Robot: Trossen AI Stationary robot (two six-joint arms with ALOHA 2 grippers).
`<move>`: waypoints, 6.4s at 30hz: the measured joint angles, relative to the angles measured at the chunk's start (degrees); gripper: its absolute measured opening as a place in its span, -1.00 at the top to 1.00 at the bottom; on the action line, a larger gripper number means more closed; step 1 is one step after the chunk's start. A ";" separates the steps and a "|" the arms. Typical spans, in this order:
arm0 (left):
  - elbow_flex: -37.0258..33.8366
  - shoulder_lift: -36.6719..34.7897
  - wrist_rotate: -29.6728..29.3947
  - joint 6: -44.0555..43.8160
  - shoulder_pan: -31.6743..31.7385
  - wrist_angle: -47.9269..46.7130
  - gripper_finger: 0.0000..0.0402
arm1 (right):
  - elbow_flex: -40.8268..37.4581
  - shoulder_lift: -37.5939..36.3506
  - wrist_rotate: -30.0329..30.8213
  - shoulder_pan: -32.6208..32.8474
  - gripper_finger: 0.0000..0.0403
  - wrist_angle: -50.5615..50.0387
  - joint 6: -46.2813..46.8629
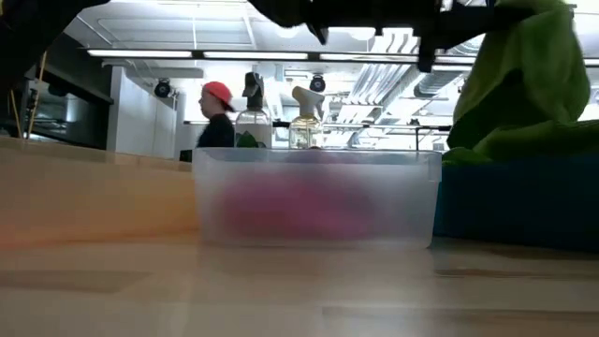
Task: Sort microfiber towel by color & place in baskets
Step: Put the green microfiber towel into the blue bin, then put the top left yellow microfiber towel into the orange bin
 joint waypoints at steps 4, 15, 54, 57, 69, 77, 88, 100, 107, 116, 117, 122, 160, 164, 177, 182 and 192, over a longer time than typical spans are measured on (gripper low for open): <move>0.15 -2.60 0.97 -0.03 1.69 -5.40 0.01 | 0.00 0.00 0.00 0.00 -0.25 -0.48 -0.08; 0.13 -5.43 12.47 -6.31 6.19 -16.18 -0.08 | 0.00 0.24 1.71 0.00 -0.25 -2.71 3.14; 0.15 -12.61 3.70 14.56 6.20 -36.46 -0.07 | 0.00 19.02 -21.90 3.21 -0.25 -31.46 19.22; 0.13 -15.36 3.55 16.49 8.03 -45.82 -0.07 | -0.02 18.86 -21.88 3.87 -0.25 -35.10 19.33; -13.18 -33.33 3.39 14.08 16.25 -52.19 -0.07 | -12.27 19.10 -23.40 10.53 -0.25 -27.85 27.93; -30.95 -51.00 0.28 5.35 20.39 -38.54 -0.07 | -20.68 19.14 -30.00 16.39 -0.25 -21.84 37.10; -40.16 -62.55 -7.54 2.04 20.80 -32.14 -0.07 | -20.64 22.23 -26.63 13.83 -0.25 -20.58 36.56; -40.24 -63.22 -7.28 1.07 20.77 -33.03 -0.07 | -16.67 28.72 -31.60 9.85 -0.25 -18.12 28.15; -40.24 -64.60 -7.40 1.54 21.22 -34.32 -0.07 | -5.17 20.97 -18.95 8.36 -0.25 -27.12 25.01; -40.15 -64.65 -23.33 -3.38 25.39 -52.19 -0.07 | 0.07 19.40 -11.93 4.26 -0.25 -28.55 21.23; -40.15 -63.75 -25.67 -4.54 26.55 -56.55 -0.07 | -0.13 19.41 -11.93 3.74 -0.25 -28.31 20.90; -44.52 -58.65 -26.50 -6.38 34.57 -65.04 -0.07 | -1.49 19.45 -12.15 1.39 -0.25 -28.19 19.41; -52.83 -30.37 -20.22 1.62 53.02 -49.78 0.94 | -1.55 19.47 -13.77 0.02 -0.25 -26.83 20.54; -53.57 -34.87 -21.18 2.08 52.58 -53.35 0.99 | -1.55 19.47 -13.83 0.04 -0.25 -26.78 19.60; -51.52 -74.11 -17.44 -4.69 45.19 -57.21 1.00 | -1.55 19.50 -11.69 0.04 -0.25 -26.00 16.29; -51.57 -84.82 -16.19 -14.31 33.51 -67.12 1.00 | -1.55 19.50 -11.58 0.04 -0.25 -25.96 14.82; -51.58 -94.87 -7.31 -25.92 9.84 -40.79 1.00 | -1.55 19.50 -10.75 0.00 -0.25 -25.72 12.15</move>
